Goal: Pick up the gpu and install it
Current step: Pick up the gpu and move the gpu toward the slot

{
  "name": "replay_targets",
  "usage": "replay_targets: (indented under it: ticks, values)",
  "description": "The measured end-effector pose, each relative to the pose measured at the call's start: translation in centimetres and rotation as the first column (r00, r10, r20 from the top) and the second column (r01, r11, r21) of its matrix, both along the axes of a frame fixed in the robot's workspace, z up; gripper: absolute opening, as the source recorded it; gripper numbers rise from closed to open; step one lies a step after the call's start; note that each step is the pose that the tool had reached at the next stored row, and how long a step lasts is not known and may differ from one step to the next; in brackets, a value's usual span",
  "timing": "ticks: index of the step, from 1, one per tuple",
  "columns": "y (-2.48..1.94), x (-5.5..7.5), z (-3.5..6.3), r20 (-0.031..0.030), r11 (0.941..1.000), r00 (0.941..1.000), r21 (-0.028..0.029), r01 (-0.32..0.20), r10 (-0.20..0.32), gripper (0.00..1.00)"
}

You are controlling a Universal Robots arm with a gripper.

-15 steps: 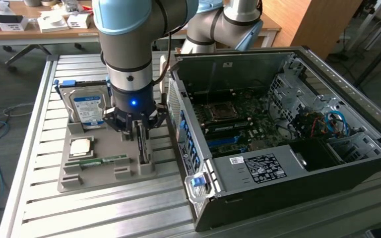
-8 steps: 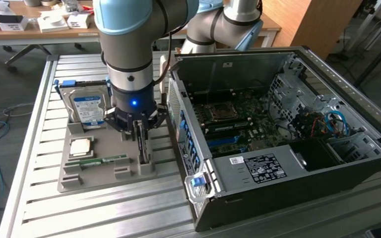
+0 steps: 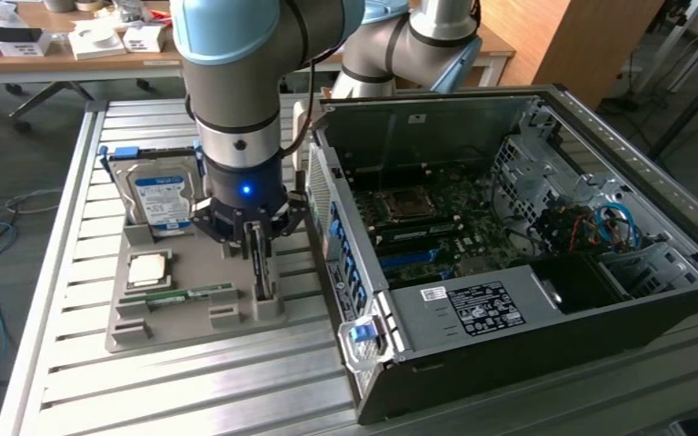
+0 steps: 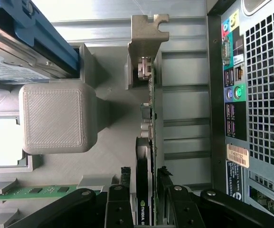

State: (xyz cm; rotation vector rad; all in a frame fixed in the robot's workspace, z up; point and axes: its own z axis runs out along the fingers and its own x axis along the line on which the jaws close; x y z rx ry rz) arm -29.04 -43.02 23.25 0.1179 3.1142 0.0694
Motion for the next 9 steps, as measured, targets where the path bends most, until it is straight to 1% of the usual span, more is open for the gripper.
replay_targets:
  ticks: [9]
  values:
    - [0.00,0.00,-0.10,0.0000,1.0000,1.0000,0.0003,0.000,0.000,0.36]
